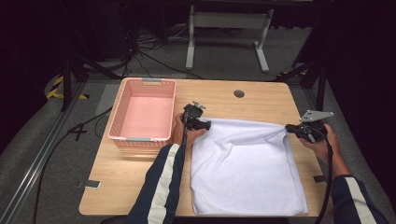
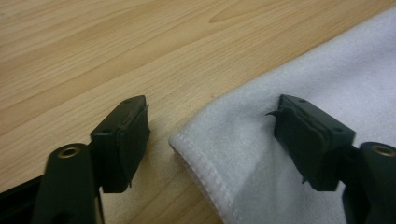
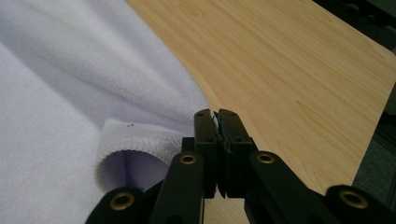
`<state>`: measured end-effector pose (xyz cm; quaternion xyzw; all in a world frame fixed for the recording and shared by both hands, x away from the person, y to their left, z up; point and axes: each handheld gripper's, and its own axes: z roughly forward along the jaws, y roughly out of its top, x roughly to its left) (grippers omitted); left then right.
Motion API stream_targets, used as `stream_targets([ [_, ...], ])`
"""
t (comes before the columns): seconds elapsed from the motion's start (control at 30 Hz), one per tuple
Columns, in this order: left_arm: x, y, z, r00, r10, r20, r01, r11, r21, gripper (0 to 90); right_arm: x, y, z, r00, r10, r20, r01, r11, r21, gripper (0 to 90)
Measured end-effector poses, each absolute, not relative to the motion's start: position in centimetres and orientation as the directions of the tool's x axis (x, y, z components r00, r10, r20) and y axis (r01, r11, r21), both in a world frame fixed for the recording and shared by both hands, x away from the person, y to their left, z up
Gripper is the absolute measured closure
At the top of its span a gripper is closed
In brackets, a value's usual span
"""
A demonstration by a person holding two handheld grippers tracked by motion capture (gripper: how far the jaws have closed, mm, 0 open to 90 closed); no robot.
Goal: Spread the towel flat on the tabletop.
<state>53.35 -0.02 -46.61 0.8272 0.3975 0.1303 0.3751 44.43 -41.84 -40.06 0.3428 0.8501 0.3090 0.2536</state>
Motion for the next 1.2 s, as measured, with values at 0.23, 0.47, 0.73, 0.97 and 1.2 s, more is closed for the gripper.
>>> stream_targets([
  [0.23,52.1,-0.9,-44.6,0.679,0.733,-0.044,0.486,-0.405,0.774,82.0,44.3,-41.8,-38.8,-0.643,0.745,-0.176,0.377,0.509,0.774,87.7],
  [0.47,47.5,-0.7,-40.1,0.739,0.673,0.043,0.32,-0.407,0.856,82.8,42.2,-42.3,-36.7,-0.703,0.699,-0.136,0.313,0.475,0.823,87.7],
  [0.73,41.5,2.3,-37.6,0.832,0.55,0.08,0.186,-0.411,0.892,82.6,38.1,-43.2,-36.1,-0.801,0.586,-0.119,0.243,0.502,0.83,87.6],
  [0.97,35.4,4.7,-39.2,0.907,0.415,0.077,0.132,-0.452,0.882,82.5,33.2,-43.3,-36.7,-0.881,0.456,-0.124,0.182,0.569,0.802,87.5],
  [1.2,31.5,5.5,-41.2,0.957,0.281,0.069,0.104,-0.556,0.824,82.5,30.2,-44.0,-38.3,-0.928,0.365,-0.07,0.178,0.603,0.778,87.4],
])
